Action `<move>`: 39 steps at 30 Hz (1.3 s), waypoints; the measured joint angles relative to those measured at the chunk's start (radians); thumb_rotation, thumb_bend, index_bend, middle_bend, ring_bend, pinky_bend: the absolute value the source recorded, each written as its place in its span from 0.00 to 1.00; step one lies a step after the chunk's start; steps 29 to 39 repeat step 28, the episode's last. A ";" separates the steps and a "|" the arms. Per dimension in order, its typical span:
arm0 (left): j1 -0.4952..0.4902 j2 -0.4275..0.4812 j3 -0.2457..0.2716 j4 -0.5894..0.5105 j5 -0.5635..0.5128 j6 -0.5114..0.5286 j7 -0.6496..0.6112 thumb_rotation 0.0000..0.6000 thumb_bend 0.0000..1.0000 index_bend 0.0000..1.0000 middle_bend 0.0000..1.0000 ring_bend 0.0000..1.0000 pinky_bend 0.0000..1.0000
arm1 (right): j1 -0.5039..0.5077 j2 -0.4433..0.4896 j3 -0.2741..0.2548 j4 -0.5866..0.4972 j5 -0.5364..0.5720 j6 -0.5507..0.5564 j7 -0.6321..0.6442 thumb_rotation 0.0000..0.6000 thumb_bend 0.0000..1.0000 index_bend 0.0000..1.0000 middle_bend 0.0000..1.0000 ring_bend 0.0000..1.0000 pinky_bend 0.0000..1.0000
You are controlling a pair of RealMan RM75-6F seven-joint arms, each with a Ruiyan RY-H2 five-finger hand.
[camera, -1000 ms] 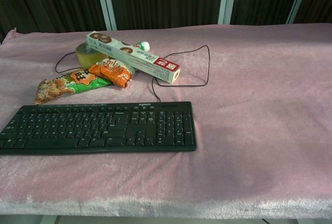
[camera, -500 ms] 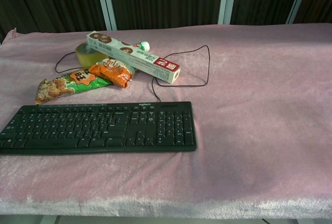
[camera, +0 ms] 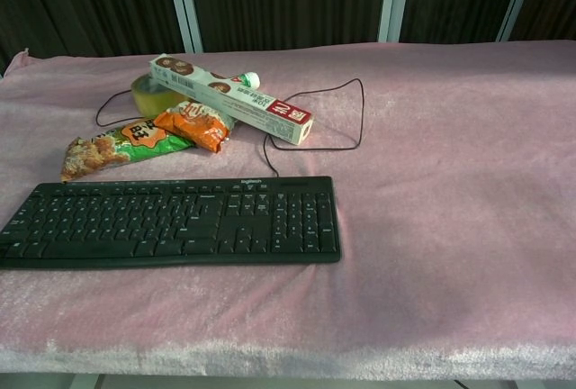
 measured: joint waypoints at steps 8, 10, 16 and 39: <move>0.011 0.009 -0.005 -0.015 0.024 0.052 0.006 0.93 0.69 0.12 1.00 1.00 1.00 | -0.001 0.003 0.000 -0.001 -0.002 0.005 0.007 1.00 0.41 0.00 0.00 0.00 0.00; 0.023 0.020 -0.009 -0.025 0.038 0.101 0.003 0.93 0.68 0.07 1.00 1.00 1.00 | -0.002 0.005 0.000 -0.001 -0.003 0.006 0.010 1.00 0.41 0.00 0.00 0.00 0.00; 0.094 0.068 -0.027 -0.047 0.100 0.342 -0.095 0.90 0.54 0.00 0.15 0.19 0.38 | -0.006 0.010 0.001 -0.002 -0.006 0.019 0.020 1.00 0.41 0.00 0.00 0.00 0.00; 0.233 0.071 -0.047 0.010 0.219 0.683 -0.220 0.79 0.47 0.00 0.00 0.00 0.00 | -0.003 -0.002 -0.003 0.004 -0.001 0.001 -0.007 1.00 0.41 0.00 0.00 0.00 0.00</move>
